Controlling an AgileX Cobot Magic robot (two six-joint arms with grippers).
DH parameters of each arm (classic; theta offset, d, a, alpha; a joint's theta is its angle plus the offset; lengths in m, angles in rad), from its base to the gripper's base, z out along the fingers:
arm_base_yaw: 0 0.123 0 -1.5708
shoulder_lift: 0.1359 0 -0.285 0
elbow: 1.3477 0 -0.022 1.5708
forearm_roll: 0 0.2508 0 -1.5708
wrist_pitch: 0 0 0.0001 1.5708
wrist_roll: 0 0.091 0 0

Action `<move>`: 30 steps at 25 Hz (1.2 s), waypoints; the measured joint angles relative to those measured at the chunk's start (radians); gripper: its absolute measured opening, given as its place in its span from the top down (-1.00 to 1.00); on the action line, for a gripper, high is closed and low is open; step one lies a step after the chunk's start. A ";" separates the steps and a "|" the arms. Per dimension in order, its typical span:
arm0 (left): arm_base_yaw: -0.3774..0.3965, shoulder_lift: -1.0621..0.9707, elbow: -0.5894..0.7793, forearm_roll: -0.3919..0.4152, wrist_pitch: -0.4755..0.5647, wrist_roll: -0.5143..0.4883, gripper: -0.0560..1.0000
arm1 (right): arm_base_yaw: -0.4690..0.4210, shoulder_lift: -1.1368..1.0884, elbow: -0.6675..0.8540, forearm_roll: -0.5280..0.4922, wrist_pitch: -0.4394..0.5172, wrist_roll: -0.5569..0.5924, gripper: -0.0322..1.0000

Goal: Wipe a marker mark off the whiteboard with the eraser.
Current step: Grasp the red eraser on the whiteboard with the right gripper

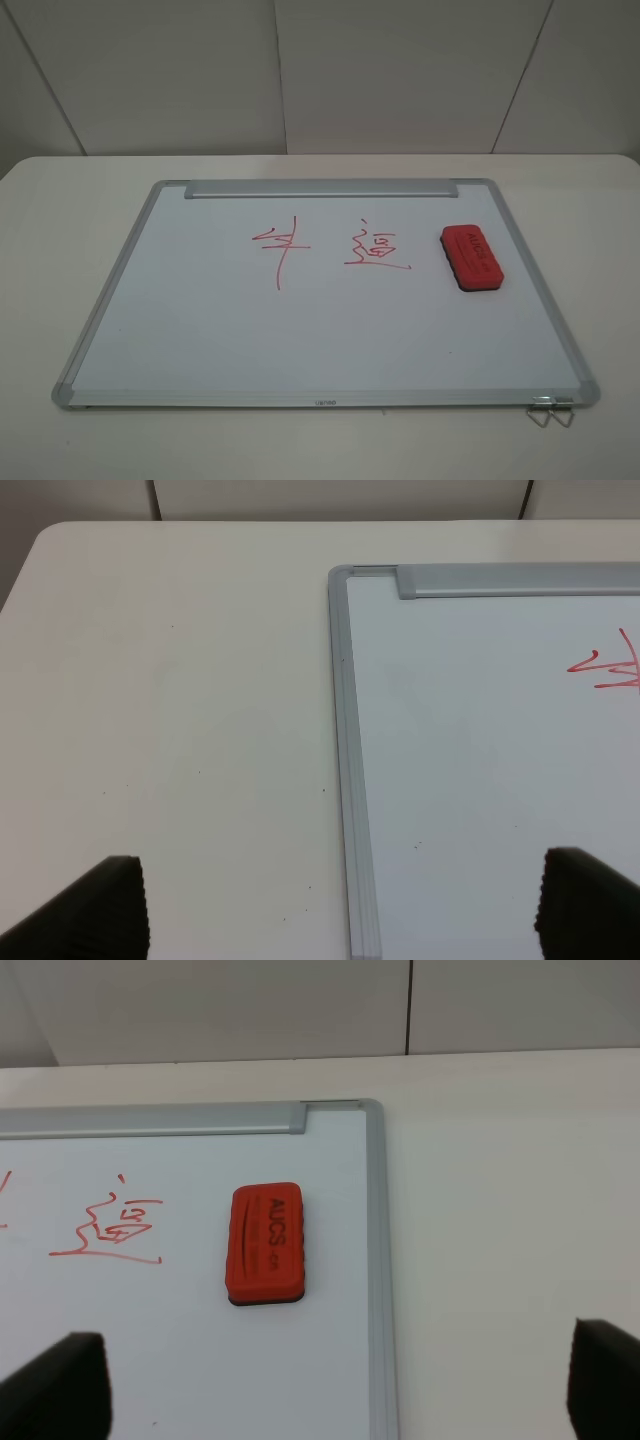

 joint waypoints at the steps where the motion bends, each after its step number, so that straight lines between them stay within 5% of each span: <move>1: 0.000 0.000 0.000 0.000 0.000 0.000 -0.57 | 0.000 0.000 0.000 0.000 0.000 0.000 -0.65; 30: 0.000 0.000 0.000 0.000 0.000 0.000 -0.57 | 0.000 0.000 0.000 0.000 0.000 0.000 -0.65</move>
